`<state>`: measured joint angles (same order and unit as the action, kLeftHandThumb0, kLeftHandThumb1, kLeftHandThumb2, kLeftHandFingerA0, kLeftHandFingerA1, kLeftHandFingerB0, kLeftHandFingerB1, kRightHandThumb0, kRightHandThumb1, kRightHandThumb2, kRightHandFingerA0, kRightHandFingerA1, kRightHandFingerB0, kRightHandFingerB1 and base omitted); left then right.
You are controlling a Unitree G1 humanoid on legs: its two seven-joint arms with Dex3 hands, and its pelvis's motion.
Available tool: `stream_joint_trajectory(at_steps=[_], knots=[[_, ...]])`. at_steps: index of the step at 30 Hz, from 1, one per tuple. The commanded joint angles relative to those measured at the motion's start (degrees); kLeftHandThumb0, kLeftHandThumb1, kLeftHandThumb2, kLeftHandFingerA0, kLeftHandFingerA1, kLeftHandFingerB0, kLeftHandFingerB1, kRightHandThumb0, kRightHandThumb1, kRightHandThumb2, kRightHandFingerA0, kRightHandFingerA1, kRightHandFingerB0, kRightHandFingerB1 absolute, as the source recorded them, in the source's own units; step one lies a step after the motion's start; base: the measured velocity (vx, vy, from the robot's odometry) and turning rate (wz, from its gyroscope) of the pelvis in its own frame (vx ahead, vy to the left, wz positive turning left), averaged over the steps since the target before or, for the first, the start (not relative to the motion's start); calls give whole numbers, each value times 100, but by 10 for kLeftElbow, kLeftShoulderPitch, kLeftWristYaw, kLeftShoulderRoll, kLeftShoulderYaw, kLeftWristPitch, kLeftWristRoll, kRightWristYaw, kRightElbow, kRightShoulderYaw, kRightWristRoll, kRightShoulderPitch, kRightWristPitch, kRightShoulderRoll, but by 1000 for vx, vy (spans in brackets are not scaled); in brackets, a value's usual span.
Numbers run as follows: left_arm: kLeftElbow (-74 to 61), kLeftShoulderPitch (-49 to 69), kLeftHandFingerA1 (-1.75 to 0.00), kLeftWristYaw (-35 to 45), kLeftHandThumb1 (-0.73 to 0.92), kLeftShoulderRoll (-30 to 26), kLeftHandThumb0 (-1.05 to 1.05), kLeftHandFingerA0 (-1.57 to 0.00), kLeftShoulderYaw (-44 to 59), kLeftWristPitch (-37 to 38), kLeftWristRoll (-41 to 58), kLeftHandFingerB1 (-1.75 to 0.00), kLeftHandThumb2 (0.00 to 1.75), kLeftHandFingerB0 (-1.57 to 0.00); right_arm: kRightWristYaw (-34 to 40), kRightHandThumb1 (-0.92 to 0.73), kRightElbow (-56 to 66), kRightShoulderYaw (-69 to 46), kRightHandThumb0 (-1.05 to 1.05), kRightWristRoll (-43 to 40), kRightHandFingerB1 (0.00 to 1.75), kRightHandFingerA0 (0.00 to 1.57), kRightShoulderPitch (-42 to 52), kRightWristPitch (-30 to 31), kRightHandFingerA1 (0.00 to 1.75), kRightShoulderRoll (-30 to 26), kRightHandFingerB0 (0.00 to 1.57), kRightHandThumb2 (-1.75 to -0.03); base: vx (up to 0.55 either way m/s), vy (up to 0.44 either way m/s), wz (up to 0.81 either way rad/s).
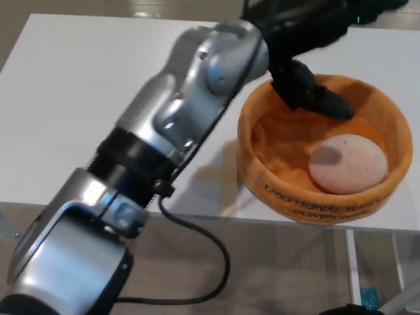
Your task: Use the left hand to pick up the pink round toy on the left and place it inside the orange plate on the desk.
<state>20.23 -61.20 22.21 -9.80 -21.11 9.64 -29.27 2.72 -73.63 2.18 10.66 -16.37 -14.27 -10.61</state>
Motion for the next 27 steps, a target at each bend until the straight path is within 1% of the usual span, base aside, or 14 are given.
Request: stream_joint_trajectory(at_steps=[1, 2, 5, 6, 10, 14, 15, 16, 19, 20, 21, 24, 25, 27], knots=[[-270, 133, -18, 55, 46, -57, -73, 0, 77, 50, 151, -29, 58, -8, -2, -61, -1, 3, -18, 4, 74, 62, 7, 2, 85, -1, 59, -57, 0, 0, 0], [-321, 163, -50, 68, 22, -68, -29, 0, 91, 40, 187, -47, 81, 0, 0, -59, -1, 4, -17, 5, 75, 64, 7, 1, 87, -2, 61, -57, 0, 0, 0], [-420, 228, -51, 87, 23, -86, -24, -6, 119, 27, 255, -49, 81, -6, 0, -60, -1, 3, -17, 5, 75, 64, 8, 0, 87, -5, 60, -57, 0, 0, 0], [-458, 264, -36, 104, 49, -100, -24, -38, 134, 19, 312, -32, 54, -38, -2, -59, -1, 2, -18, 4, 76, 63, 6, -1, 88, -7, 60, -57, 0, 0, 0], [-561, 380, -39, 161, 52, -153, -19, -45, 181, -22, 475, -37, 59, -46, -5, -60, -2, 2, -17, 4, 76, 62, -2, 5, 87, -9, 61, -57, 0, 0, 0], [-573, 438, -41, 191, 54, -182, -22, -45, 201, -5, 533, -39, 62, -51, 1, -60, 1, 4, -17, 7, 74, 61, -10, 9, 84, -10, 60, -57, 0, 0, 0], [-570, 468, -41, 216, 61, -194, -19, -47, 211, -4, 563, -41, 58, -65, 0, -60, 1, 3, -16, 5, 75, 65, -10, 8, 89, -10, 59, -57, 0, 0, 0], [-566, 500, -41, 244, 61, -207, -19, -47, 223, -5, 597, -41, 58, -65, -3, -60, 0, 1, -16, 3, 75, 65, -9, 5, 89, -10, 59, -57, 0, 0, 0], [-564, 562, -39, 283, 63, -239, -23, -44, 254, -22, 612, -39, 59, -61, -8, -60, -1, -2, -17, 1, 75, 63, -14, 9, 88, -13, 60, -57, 0, 0, 0], [-558, 577, -44, 298, 57, -249, -25, -38, 261, -31, 622, -43, 66, -53, -9, -60, -1, 0, -18, 2, 74, 61, -18, 9, 85, -15, 59, -57, 0, 0, 0], [-543, 597, -38, 313, 59, -255, -19, -37, 263, -19, 616, -37, 58, -53, -6, -59, -1, 1, -19, 5, 75, 63, -20, 9, 84, -17, 62, -57, 0, 0, 0], [-511, 647, -37, 343, 58, -260, -13, -34, 264, 16, 612, -37, 57, -53, -7, -60, -2, 3, -20, 7, 74, 64, -25, 14, 85, -21, 60, -57, 0, 0, 0], [-500, 664, -52, 356, 41, -258, -9, -20, 263, 19, 623, -58, 88, -43, -8, -42, -3, 2, -22, 6, 76, 72, -24, 11, 88, -21, 58, -85, 0, 0, 0], [-484, 696, -52, 384, 42, -253, -7, -20, 265, -1, 656, -58, 88, -43, -9, -42, -3, -2, -22, 2, 76, 73, -22, 5, 88, -21, 59, -85, 0, 0, 0]])
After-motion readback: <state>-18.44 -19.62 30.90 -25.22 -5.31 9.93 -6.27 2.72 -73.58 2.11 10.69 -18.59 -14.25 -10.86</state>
